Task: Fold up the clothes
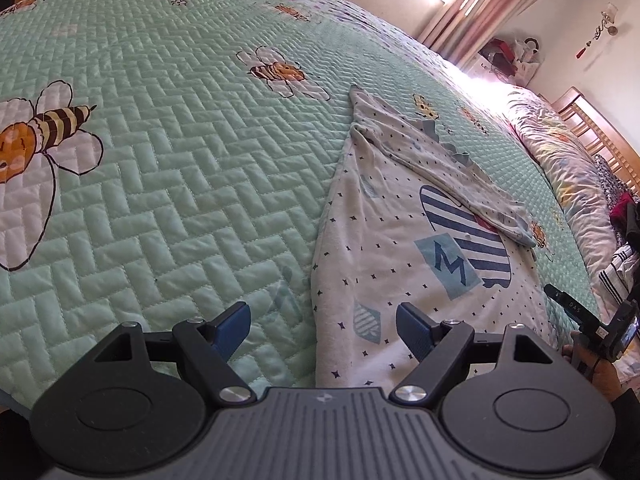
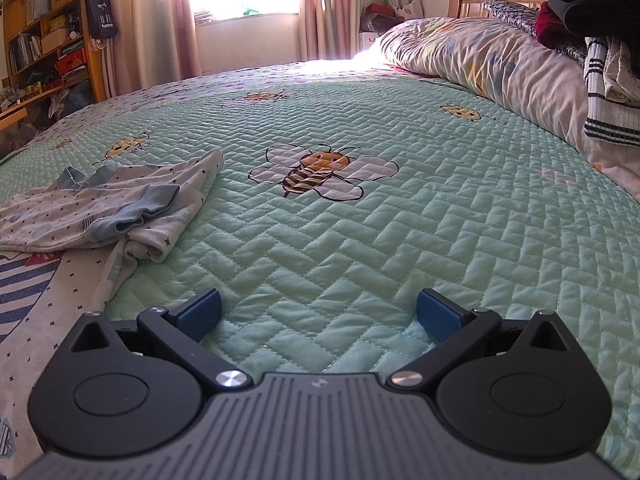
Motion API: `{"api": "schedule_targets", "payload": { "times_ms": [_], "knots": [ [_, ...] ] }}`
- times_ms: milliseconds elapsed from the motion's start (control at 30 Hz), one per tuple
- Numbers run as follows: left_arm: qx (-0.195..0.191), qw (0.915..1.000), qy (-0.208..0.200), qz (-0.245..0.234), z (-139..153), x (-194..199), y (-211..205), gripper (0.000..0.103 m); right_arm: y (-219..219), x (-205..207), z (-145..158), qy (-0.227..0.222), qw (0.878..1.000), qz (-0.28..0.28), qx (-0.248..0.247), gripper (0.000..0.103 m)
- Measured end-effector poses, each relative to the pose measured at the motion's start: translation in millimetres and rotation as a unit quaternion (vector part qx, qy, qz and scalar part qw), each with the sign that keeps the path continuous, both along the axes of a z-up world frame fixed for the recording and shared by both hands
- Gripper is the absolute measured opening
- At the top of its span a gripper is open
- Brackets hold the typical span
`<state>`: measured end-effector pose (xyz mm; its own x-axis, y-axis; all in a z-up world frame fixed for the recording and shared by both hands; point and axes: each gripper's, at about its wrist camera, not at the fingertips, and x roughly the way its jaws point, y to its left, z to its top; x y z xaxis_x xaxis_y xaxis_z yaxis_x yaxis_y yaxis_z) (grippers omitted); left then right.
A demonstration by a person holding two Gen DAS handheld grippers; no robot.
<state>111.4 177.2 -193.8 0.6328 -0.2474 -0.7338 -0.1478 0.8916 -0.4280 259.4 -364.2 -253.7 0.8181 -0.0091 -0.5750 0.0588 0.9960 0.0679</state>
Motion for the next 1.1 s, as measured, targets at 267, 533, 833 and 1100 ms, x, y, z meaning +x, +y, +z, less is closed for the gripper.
{"api": "schedule_targets", "payload": {
  "times_ms": [267, 533, 833, 1100],
  "knots": [
    [0.005, 0.9999, 0.009, -0.007, -3, 4, -3, 0.082, 1, 1, 1, 0.003, 1.000, 0.002, -0.001, 0.103],
    [-0.109, 0.9911, 0.035, -0.068, -19, 18, 16, 0.089, -12, -33, 31, 0.011, 0.987, 0.071, 0.144, 0.103],
    [-0.270, 0.9559, 0.075, -0.086, -47, 35, 44, 0.094, -46, -118, 9, 0.140, 0.875, 0.154, 0.438, 0.103],
    [-0.299, 0.9430, 0.101, -0.106, -58, 44, 38, 0.092, -38, -142, -8, 0.167, 0.843, 0.146, 0.491, 0.103]
  ]
}}
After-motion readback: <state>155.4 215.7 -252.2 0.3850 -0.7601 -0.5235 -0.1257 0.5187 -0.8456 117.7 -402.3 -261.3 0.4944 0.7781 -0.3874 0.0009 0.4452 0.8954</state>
